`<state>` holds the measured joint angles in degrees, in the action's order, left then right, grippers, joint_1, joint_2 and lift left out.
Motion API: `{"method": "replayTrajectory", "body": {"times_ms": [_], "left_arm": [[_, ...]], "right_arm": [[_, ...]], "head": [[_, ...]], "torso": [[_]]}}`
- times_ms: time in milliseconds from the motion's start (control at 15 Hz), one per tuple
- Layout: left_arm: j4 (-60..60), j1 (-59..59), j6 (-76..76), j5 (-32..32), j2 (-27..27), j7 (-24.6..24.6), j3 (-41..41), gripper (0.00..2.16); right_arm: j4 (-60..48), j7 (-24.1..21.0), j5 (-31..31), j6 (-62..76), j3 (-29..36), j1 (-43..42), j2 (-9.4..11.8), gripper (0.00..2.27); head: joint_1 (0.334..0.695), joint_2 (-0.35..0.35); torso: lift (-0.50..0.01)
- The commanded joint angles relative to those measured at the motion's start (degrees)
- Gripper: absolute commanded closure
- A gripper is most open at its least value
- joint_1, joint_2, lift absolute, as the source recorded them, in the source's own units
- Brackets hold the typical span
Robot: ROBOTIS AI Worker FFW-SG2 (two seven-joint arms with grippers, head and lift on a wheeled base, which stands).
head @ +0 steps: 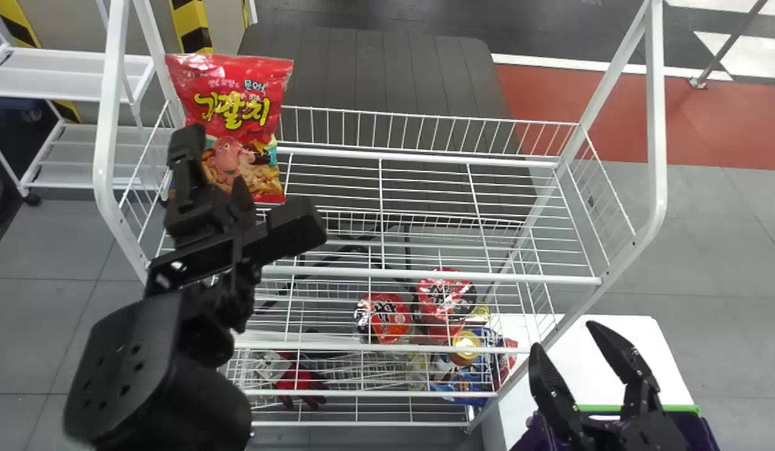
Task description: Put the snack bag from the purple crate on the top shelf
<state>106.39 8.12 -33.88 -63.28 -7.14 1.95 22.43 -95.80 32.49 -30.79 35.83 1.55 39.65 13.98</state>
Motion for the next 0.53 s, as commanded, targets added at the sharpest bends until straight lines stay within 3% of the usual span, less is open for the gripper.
{"method": "replayTrajectory", "body": {"times_ms": [0, 200, 467], "left_arm": [[6.46, 6.38, 0.00, 1.66, -0.60, 0.43, -2.75, 0.16], [14.19, 14.64, 0.35, 6.94, -1.30, 2.36, -5.82, 0.15], [21.93, 24.66, 4.74, 17.57, -1.47, 6.93, -9.87, 0.15]], "right_arm": [[-6.06, -1.38, 1.26, -4.32, 1.09, 1.57, 0.00, 0.10], [-14.59, -6.30, 4.24, -12.41, 1.88, 3.68, -0.62, 0.10], [-26.37, -15.27, 9.34, -33.68, 1.18, 5.35, -2.73, 0.10]], "head": [[0.695, -0.079], [0.695, -0.040], [0.695, 0.021]], "torso": [[0.000], [0.000], [0.000]]}}
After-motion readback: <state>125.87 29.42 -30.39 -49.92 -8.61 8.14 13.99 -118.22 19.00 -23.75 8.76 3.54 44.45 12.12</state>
